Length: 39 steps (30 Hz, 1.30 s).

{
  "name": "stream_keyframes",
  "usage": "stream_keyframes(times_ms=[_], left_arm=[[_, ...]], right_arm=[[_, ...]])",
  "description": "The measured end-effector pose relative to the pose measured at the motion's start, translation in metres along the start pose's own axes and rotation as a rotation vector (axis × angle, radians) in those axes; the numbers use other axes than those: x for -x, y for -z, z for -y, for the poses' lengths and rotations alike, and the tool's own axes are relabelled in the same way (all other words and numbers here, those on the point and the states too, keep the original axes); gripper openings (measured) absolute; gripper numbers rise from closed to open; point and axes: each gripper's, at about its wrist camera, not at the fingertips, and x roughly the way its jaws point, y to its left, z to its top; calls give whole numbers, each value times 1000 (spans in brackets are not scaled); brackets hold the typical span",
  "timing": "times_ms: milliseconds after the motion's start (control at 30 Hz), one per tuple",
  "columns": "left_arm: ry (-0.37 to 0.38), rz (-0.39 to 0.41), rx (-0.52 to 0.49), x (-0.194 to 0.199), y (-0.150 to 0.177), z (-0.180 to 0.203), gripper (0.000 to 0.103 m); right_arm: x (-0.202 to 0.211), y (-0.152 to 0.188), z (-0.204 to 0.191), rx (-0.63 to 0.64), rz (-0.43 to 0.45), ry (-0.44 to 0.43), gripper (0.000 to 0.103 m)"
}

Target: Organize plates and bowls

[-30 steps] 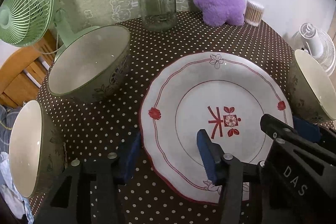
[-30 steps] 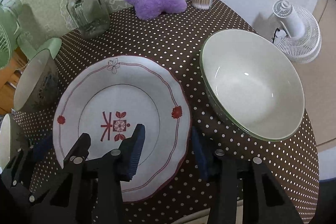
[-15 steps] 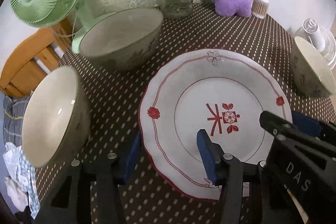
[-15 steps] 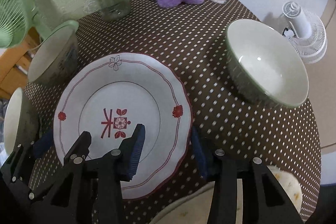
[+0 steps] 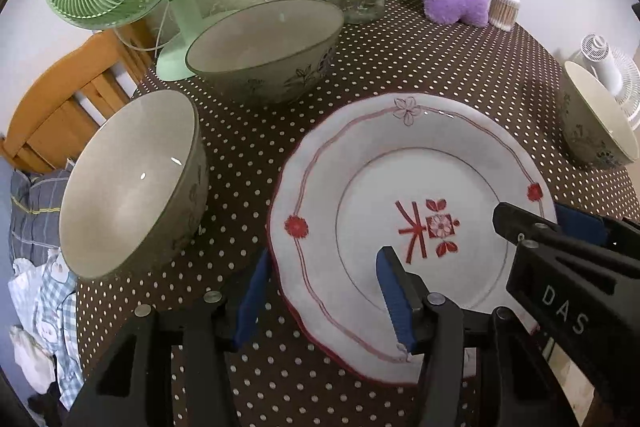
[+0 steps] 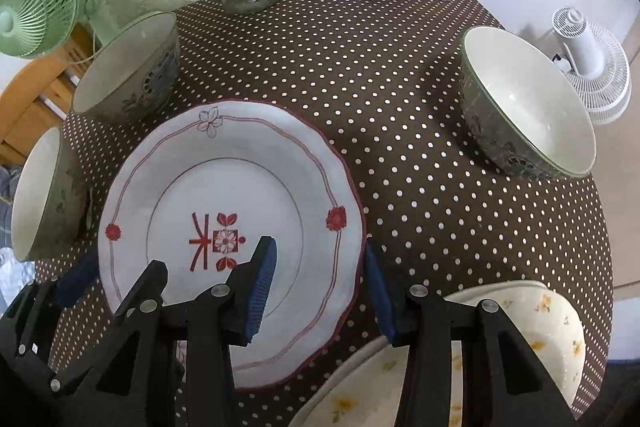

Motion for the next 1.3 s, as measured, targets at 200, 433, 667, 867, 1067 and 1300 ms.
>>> stream_keyframes(times_ms=[200, 433, 667, 867, 1067, 1300], left_arm=[[-4, 12, 11, -9, -15, -2, 56], [-14, 4, 10, -22, -21, 1, 57], [8, -3, 27, -22, -21, -2, 57], [9, 4, 32, -10, -20, -5, 57], [20, 20, 33, 8, -21, -10, 57], [26, 65, 27, 36, -21, -17, 57]], right_arm=[[-10, -16, 2, -8, 17, -6, 48], [-22, -30, -1, 7, 13, -3, 48], [-22, -30, -5, 21, 3, 20, 48], [-11, -26, -6, 22, -3, 22, 48], [11, -23, -9, 8, 24, 26, 48], [45, -19, -11, -5, 63, 37, 48]])
